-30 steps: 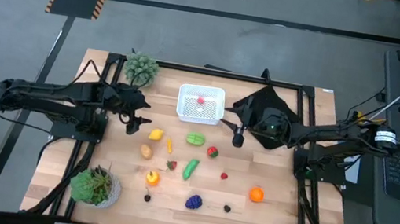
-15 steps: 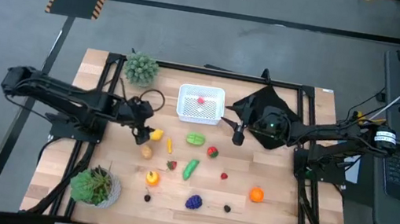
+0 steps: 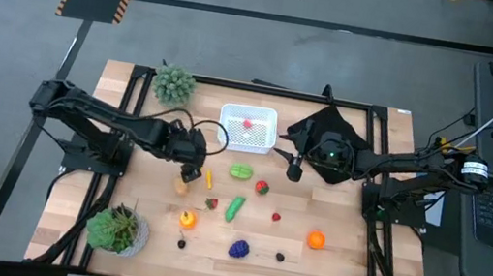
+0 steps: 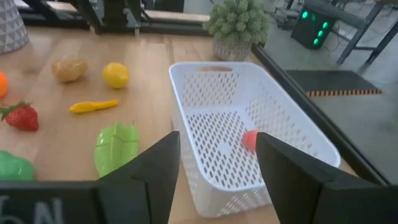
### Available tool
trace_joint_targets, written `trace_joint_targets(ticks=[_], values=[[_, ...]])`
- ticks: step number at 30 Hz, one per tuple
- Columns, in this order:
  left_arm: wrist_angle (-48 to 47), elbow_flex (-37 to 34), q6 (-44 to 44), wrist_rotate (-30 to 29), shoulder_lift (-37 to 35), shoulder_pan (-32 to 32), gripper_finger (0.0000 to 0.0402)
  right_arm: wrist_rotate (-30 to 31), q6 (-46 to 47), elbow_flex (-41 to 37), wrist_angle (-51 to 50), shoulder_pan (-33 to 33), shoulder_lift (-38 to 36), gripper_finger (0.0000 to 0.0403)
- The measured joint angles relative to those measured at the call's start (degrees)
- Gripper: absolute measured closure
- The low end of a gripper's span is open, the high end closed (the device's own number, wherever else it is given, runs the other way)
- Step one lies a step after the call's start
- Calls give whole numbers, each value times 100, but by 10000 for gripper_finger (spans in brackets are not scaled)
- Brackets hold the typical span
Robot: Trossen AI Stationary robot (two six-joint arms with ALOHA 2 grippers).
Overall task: Pick and placing Produce into tupperware
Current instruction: Put the lemon into the white bin
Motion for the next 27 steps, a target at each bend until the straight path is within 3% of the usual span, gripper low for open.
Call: trace_joint_targets(ticks=[27], values=[[154, 54, -201, 270, 502, -106, 123, -2, 277, 0, -126, 22, 0, 191]])
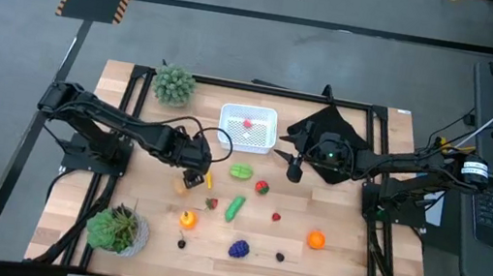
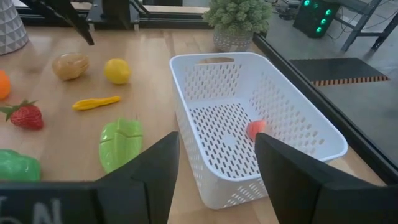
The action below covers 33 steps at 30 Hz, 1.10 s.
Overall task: Pick and placing Produce into tupperware
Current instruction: Put the lemon into the white bin
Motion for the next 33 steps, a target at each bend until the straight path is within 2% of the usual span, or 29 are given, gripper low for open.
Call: trace_joint_targets(ticks=[13, 27, 33], values=[[-11, -9, -146, 167, 787, 119, 123, -50, -4, 0, 21, 145, 2, 191], [69, -11, -146, 824, 1221, 276, 123, -61, -6, 0, 56, 208, 2, 191], [348, -9, -102, 882, 1340, 276, 123, -62, -4, 0, 67, 214, 2, 191]])
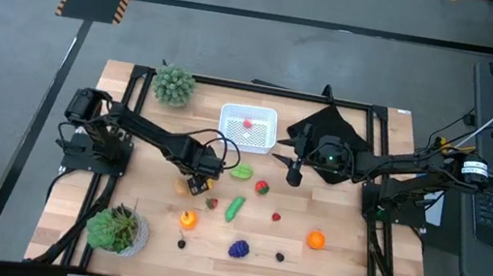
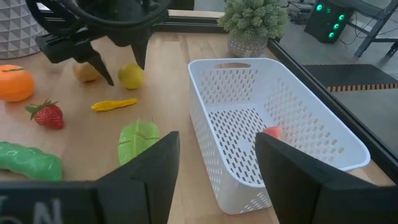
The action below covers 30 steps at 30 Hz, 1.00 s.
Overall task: Pick and placing Produce into tupperware
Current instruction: Put the lemon into the white bin
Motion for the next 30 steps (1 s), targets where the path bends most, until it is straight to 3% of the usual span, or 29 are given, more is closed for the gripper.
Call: trace_joint_targets(ticks=[30], values=[[76, 10, 838, 199, 383, 83, 123, 1, -24, 1, 52, 120, 0, 191]])
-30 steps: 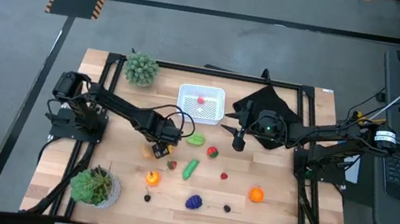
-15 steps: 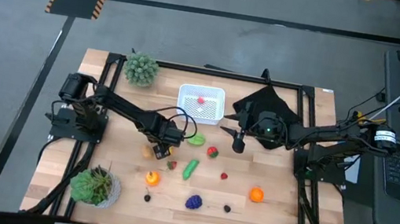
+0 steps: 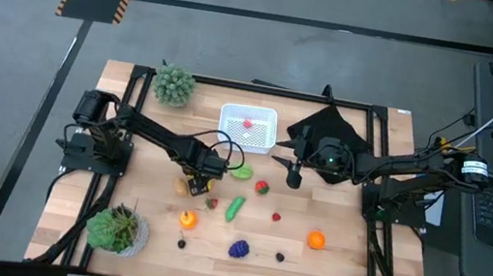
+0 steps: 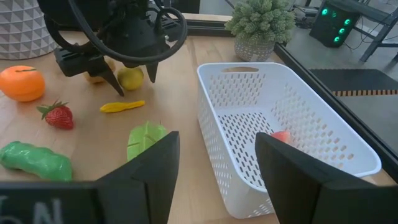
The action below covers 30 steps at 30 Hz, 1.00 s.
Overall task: Pick and placing Produce into tupperware
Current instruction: Put the lemon into the white bin
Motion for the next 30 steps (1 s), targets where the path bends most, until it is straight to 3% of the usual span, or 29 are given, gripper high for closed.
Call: trace_joint_targets(ticks=[14, 25, 30], values=[[-200, -3, 330, 85, 4, -4, 125, 1, -1, 1, 0, 0, 0, 191], [-184, -8, 340, 161, 9, 65, 198, 2, 11, 1, 0, 0, 0, 191], [-170, -10, 344, 164, 7, 98, 199, 2, 13, 1, -1, 0, 0, 191]])
